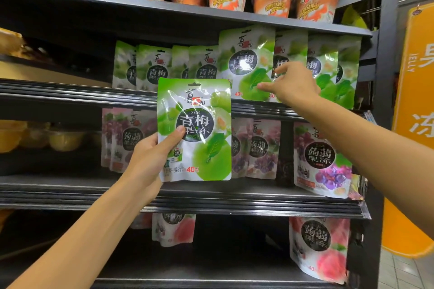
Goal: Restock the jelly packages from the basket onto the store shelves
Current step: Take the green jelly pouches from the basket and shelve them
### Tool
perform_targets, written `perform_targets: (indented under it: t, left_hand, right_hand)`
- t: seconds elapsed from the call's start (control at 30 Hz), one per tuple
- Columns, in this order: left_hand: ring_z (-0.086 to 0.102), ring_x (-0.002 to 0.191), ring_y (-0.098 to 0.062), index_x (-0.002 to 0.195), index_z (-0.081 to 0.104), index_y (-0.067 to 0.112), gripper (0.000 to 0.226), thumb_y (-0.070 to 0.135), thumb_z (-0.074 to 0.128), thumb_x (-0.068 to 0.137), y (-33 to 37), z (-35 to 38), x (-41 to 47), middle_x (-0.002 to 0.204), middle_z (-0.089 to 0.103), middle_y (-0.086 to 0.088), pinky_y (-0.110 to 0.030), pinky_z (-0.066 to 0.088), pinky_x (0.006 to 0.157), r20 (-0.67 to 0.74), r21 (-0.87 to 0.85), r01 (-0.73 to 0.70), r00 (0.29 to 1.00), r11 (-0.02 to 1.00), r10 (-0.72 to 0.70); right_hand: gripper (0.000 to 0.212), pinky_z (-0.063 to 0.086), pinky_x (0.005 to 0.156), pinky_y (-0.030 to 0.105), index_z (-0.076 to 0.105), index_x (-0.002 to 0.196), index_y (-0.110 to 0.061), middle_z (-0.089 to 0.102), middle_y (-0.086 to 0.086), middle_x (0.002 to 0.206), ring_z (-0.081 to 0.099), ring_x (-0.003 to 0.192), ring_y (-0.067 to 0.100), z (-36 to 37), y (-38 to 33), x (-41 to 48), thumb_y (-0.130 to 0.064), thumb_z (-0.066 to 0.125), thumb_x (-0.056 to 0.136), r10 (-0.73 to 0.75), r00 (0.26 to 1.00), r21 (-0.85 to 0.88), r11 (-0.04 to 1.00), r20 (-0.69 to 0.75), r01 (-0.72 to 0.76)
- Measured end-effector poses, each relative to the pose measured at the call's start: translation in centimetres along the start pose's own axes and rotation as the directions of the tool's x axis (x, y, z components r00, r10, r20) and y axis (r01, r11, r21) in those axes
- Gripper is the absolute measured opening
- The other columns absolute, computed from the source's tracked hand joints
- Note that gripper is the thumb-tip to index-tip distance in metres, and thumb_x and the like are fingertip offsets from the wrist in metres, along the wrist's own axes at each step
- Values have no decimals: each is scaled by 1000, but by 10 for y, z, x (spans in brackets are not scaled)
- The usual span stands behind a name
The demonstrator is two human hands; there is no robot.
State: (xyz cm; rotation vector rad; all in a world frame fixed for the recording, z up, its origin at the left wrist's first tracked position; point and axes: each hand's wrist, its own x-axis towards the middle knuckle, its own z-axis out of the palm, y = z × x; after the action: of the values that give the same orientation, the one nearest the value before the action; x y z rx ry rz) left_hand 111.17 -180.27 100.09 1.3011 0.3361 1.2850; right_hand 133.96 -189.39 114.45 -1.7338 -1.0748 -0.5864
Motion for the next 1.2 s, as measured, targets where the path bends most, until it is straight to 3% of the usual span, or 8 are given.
perform_targets:
  t: [0.17,0.27,0.4,0.6,0.7,0.87,1.03,1.2]
  left_hand:
    - [73,94,-29,113,69,8,34,28,68,86,12,13,4,104,76,-11,-49,59,82,-14,0,1,1000,1000,-1]
    - [74,92,-27,112,69,8,31,28,68,88,22,20,7,103,76,-12,-46,61,76,0,3,-3,1000,1000,3]
    - [75,83,-23,107,68,4,29,27,67,89,38,31,16,94,77,-10,-35,61,60,15,-25,9,1000,1000,-9]
    - [69,98,-21,100,62,3,41,44,54,96,62,39,45,106,69,-5,-38,52,94,-45,156,-189,979,970,198]
    - [56,82,-1,114,54,13,33,43,52,98,63,40,49,101,54,5,-18,42,74,-31,513,-454,838,729,544]
    - [45,126,-18,139,47,24,39,35,45,101,55,42,55,139,51,2,-35,38,103,318,786,-594,625,170,713]
    - [34,139,-20,146,40,28,44,35,39,103,57,39,65,155,35,5,-37,29,112,416,841,-541,661,12,625]
    - [25,146,-24,145,46,27,44,37,29,105,57,37,74,156,37,-2,-40,18,120,363,903,-430,786,20,500]
  right_hand:
    - [27,49,66,21,68,108,-10,63,-4,82,62,73,9,-3,-13,-32,-32,63,94,-167,985,400,907,49,134]
    - [45,54,53,25,65,104,-8,64,-1,80,65,63,8,4,-22,-62,-51,63,89,-197,889,565,821,413,-80]
    - [44,55,50,25,66,112,-5,73,10,101,72,72,20,10,-30,-68,-30,82,78,-125,855,585,778,503,-230]
    - [40,58,56,28,65,111,-3,71,9,101,72,80,21,6,-50,-37,-9,82,76,0,928,672,690,373,-269]
    - [29,56,47,28,59,93,-9,65,5,87,68,70,18,10,-63,-18,-4,81,76,65,931,696,646,359,-313]
    - [50,52,38,28,54,125,1,67,17,112,68,68,25,28,-80,8,-2,77,81,140,911,702,596,388,-390]
    - [51,55,92,40,56,126,1,64,15,121,63,106,30,36,-90,31,-12,79,83,238,926,743,553,293,-377]
    - [15,58,80,32,67,91,-14,70,3,87,66,83,19,55,-84,31,-12,79,82,137,983,704,686,122,-183]
